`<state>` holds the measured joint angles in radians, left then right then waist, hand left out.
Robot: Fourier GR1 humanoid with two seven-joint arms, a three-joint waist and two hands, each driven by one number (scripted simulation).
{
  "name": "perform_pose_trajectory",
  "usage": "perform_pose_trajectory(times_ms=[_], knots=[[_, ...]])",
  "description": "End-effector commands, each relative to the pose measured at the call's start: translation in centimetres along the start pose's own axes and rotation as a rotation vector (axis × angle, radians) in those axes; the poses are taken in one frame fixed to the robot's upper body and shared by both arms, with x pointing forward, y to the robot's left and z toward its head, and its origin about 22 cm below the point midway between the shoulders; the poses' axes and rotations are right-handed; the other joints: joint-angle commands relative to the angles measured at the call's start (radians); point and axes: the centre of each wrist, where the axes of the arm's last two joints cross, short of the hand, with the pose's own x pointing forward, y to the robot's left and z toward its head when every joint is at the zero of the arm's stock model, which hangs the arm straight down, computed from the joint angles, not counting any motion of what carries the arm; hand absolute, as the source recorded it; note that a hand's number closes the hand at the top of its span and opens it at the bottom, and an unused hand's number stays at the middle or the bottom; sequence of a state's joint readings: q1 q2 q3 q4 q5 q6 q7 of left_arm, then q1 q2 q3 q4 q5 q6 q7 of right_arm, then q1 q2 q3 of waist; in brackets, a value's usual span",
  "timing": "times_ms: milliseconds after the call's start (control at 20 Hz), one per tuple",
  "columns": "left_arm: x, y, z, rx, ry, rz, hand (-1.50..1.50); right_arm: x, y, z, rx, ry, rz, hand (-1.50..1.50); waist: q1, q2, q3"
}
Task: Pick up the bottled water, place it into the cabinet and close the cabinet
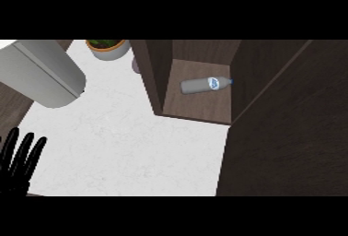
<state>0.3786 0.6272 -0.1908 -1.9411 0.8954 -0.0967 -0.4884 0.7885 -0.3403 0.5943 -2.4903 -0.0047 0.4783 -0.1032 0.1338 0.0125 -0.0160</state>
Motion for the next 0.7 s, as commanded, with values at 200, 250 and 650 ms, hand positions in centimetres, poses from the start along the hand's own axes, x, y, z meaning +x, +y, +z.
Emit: perform_pose_trajectory(times_ms=[200,250,650], knots=[[1.0,0.8,-0.5,-0.057,0.01,0.001,-1.5,0.7,1.5,-2.6,0.268,-0.005,-0.008,1.5,0.064,0.022,-0.004],[1.1,0.8,-0.3,-0.066,0.018,0.002,-1.5,0.9,1.4,-2.6,0.273,-0.007,0.005,1.5,0.074,0.017,-0.005],[1.3,1.2,-0.8,-0.101,0.033,0.002,-1.5,1.7,-0.5,-3.4,0.405,0.023,0.203,-1.5,0.124,0.018,-0.014]])
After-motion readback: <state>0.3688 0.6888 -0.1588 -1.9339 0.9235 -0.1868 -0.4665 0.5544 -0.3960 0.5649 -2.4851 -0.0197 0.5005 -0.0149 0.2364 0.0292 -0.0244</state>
